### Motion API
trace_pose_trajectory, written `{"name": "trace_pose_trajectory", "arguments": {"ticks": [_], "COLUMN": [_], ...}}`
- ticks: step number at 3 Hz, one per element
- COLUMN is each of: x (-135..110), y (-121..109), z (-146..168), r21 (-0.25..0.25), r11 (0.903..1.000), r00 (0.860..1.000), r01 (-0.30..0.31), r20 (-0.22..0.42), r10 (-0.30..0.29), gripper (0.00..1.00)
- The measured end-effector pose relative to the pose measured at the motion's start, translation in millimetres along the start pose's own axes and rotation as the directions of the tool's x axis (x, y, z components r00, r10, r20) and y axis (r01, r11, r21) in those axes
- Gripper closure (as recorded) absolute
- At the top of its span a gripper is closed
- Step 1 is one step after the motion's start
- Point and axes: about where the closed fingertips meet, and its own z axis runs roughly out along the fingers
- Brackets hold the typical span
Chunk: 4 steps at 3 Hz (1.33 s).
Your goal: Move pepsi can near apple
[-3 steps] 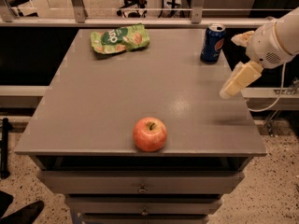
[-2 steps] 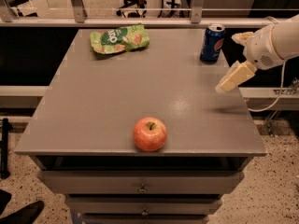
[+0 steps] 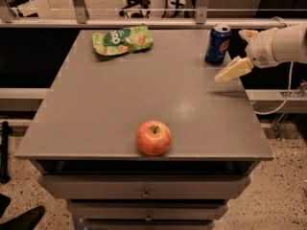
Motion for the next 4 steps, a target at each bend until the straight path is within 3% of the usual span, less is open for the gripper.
{"name": "trace_pose_trajectory", "arguments": {"ticks": [1, 2, 3, 4], "x": [-5.9, -13.7, -5.5, -2.2], "y": [-16.0, -34.7, -49.5, -55.6], "z": [20.9, 36.1, 45.1, 56.1], "r21": [-0.009, -0.017, -0.043, -0.099], "r11": [0.9983, 0.9927, 0.9790, 0.9565], "r00": [0.994, 0.979, 0.960, 0.931], "r01": [-0.057, -0.120, -0.199, -0.274], "r20": [0.088, 0.163, 0.191, 0.222], "r10": [0.057, 0.121, 0.204, 0.290], "gripper": [0.00, 0.00, 0.00, 0.00]}}
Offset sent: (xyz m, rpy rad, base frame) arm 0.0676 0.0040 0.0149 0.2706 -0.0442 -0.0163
